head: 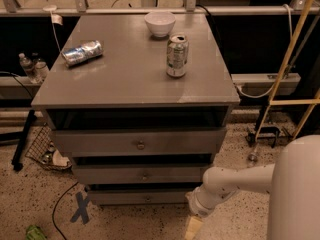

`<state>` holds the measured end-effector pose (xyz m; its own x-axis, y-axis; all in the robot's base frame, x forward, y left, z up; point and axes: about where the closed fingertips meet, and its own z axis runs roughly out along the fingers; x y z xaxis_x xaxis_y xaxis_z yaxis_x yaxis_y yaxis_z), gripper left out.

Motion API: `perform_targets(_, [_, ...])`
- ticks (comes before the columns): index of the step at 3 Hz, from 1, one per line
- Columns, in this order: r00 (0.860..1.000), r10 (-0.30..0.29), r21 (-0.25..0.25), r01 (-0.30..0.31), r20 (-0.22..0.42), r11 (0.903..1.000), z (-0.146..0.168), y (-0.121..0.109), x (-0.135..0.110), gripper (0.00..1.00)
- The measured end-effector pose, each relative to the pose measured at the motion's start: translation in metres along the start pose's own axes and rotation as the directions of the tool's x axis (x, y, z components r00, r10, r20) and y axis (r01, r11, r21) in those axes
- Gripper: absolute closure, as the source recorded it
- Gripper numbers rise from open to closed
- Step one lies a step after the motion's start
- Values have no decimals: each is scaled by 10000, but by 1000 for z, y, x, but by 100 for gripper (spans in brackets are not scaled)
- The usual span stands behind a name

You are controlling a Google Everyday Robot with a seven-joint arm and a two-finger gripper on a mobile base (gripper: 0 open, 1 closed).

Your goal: Open bottom drawer

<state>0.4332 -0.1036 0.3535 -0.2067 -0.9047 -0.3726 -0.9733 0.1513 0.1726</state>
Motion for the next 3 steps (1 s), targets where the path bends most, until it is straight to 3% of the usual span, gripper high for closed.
perform_targets(1, [9997, -254, -32, 254, -59, 9997, 22, -9, 0, 0])
perform_targets(2, [9979, -644, 248, 647, -107, 9976, 54, -32, 1, 0])
perform_targets(3, [9961, -882, 1120, 872, 32, 9899, 81, -51, 6, 0])
